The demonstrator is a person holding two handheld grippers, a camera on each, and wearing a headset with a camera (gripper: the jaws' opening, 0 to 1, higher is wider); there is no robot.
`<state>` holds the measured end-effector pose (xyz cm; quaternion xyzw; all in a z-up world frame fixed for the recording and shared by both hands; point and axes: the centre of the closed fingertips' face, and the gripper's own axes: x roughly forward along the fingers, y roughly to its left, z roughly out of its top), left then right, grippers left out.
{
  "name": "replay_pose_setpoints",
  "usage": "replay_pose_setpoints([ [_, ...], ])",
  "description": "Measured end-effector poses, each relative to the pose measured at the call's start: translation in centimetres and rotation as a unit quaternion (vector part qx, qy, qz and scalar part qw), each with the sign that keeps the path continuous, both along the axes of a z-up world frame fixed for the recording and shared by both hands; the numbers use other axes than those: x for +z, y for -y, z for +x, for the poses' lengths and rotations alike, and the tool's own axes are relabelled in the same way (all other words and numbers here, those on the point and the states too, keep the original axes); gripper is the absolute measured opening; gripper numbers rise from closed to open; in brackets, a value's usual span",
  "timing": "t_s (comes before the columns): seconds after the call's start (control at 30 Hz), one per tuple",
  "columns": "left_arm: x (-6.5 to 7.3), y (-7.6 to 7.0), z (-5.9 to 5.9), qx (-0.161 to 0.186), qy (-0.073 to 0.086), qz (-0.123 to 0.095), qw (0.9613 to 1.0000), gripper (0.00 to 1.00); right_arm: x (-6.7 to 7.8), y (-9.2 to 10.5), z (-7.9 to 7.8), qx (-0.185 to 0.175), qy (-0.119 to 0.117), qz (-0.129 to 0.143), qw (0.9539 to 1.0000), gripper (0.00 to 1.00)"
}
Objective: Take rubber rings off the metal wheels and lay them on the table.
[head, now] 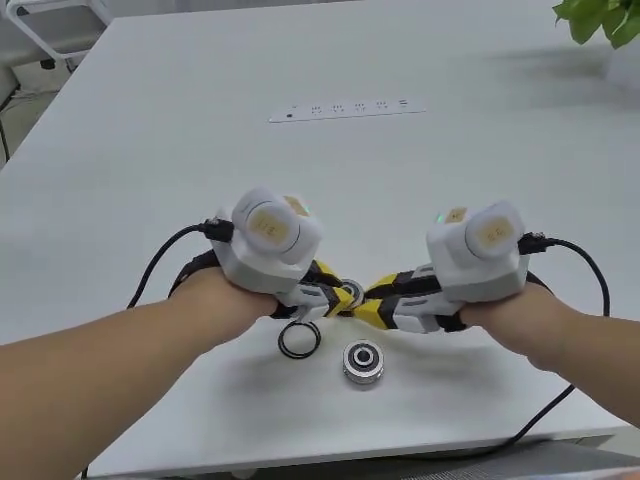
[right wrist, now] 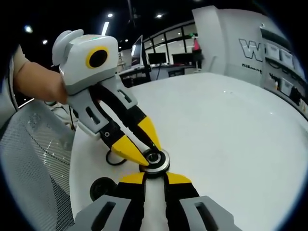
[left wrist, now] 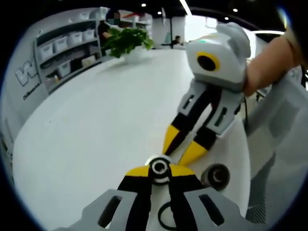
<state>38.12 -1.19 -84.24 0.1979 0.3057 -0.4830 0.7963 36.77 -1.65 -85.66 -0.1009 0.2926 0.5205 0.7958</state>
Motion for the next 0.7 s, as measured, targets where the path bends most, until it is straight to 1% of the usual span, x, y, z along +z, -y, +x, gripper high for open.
replay_pose_setpoints([
  [0.17, -0.02, -0.03, -0.02, 0.002, 0.0, 0.0, 1.0, 0.13, -0.02, 0.06, -0.02, -0.001, 0.0, -0.001, 1.0, 0.07],
  [0.4, -0.03, -0.07, -0.01, 0.001, 0.002, 0.001, 1.0, 0.13, -0.12, 0.2, -0.12, -0.008, -0.012, 0.001, 0.9999, 0.02],
  [0.47, -0.03, -0.08, -0.01, 0.0, 0.002, 0.0, 1.0, 0.13, -0.12, 0.3, -0.06, -0.019, -0.024, 0.007, 0.9995, 0.01],
  [0.53, -0.02, -0.08, -0.01, 0.0, 0.003, 0.0, 1.0, 0.13, -0.11, 0.46, 0.04, -0.026, -0.029, 0.011, 0.9992, 0.0],
  [0.6, -0.02, -0.08, -0.02, 0.0, 0.003, 0.0, 1.0, 0.13, -0.08, 0.48, 0.03, -0.037, -0.044, 0.021, 0.9981, 0.0],
  [0.7, -0.03, -0.09, -0.03, 0.0, 0.003, 0.001, 1.0, 0.13, -0.03, 0.59, 0.14, -0.045, -0.054, 0.027, 0.9972, 0.0],
])
